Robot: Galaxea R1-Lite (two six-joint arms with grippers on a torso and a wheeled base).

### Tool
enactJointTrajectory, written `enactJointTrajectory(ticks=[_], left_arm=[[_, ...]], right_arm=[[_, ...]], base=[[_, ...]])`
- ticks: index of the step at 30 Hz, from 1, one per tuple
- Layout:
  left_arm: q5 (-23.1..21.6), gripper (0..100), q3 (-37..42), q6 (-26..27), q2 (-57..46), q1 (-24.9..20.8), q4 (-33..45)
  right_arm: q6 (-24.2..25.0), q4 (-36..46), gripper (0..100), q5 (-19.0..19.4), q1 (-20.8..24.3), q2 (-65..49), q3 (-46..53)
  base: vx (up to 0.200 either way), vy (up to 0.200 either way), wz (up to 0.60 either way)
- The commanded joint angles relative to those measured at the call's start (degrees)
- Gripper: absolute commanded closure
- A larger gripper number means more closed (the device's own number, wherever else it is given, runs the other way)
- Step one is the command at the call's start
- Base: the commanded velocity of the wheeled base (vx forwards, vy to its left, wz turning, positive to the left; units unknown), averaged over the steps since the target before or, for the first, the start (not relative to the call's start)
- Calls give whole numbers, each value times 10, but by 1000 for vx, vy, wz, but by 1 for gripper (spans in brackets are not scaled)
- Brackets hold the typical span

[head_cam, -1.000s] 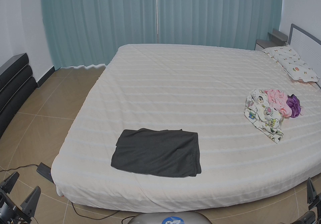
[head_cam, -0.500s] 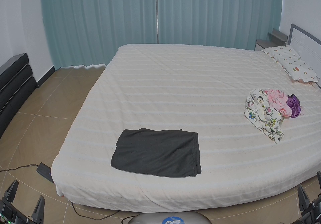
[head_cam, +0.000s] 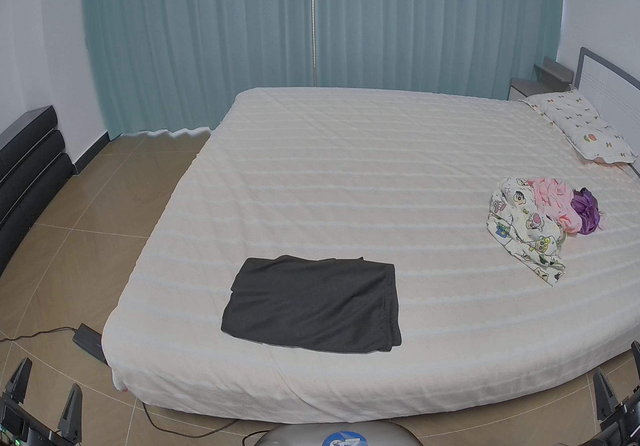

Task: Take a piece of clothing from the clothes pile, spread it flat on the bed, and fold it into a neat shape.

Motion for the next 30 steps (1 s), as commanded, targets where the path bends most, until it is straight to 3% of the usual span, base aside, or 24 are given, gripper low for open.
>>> enactJointTrajectory(ticks=[1, 11, 30], left_arm=[[-13, 0, 8, 9, -7, 0, 0], [-19, 0, 8, -23, -7, 0, 3], [-18, 0, 8, -19, -7, 0, 2]], right_arm=[[1, 0, 0, 0, 0, -7, 10], [-3, 0, 0, 0, 0, -7, 10], [-6, 1, 0, 0, 0, -7, 10]], base=[[0, 0, 0], [0, 0, 0], [0, 0, 0]])
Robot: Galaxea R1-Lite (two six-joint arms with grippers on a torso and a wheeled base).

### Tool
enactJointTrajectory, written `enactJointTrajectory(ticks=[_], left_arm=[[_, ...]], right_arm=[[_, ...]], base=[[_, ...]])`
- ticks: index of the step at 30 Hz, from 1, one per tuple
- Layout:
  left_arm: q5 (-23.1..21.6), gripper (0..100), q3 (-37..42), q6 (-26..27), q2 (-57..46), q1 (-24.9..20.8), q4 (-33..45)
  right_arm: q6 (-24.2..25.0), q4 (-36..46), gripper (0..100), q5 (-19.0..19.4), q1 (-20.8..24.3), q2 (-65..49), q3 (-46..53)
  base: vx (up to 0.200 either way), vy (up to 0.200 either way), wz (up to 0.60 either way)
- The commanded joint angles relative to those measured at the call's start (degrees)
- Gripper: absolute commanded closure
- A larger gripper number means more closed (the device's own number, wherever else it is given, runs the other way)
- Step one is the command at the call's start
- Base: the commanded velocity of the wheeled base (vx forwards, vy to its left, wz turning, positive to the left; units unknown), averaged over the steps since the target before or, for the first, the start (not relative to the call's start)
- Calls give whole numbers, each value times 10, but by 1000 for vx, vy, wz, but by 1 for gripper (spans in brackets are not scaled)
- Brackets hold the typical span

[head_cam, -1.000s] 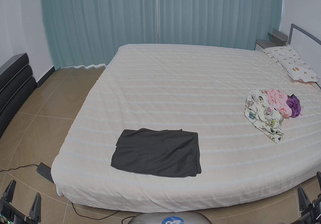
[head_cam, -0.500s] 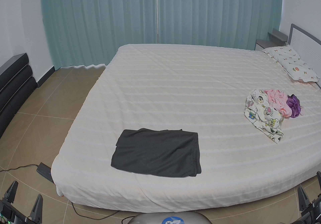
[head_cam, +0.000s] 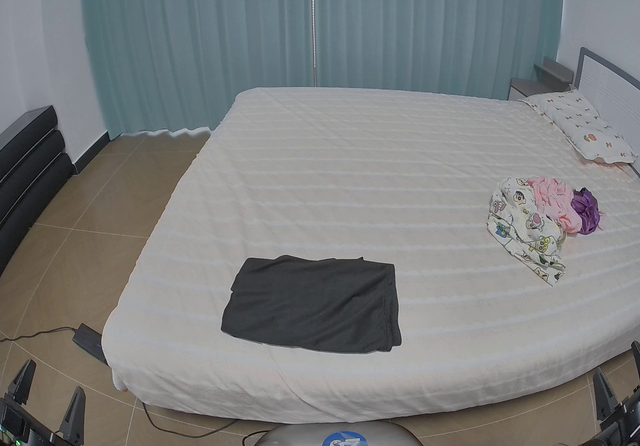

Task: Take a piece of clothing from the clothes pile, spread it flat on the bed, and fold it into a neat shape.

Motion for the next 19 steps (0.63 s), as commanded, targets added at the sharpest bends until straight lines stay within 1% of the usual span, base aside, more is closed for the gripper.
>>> enactJointTrajectory(ticks=[1, 19], left_arm=[[0, 0, 8, 0, -7, 0, 0], [0, 0, 8, 0, -7, 0, 0]], right_arm=[[-1, 0, 0, 0, 0, -8, 10], [0, 0, 0, 1, 1, -8, 10]], base=[[0, 0, 0], [0, 0, 0]])
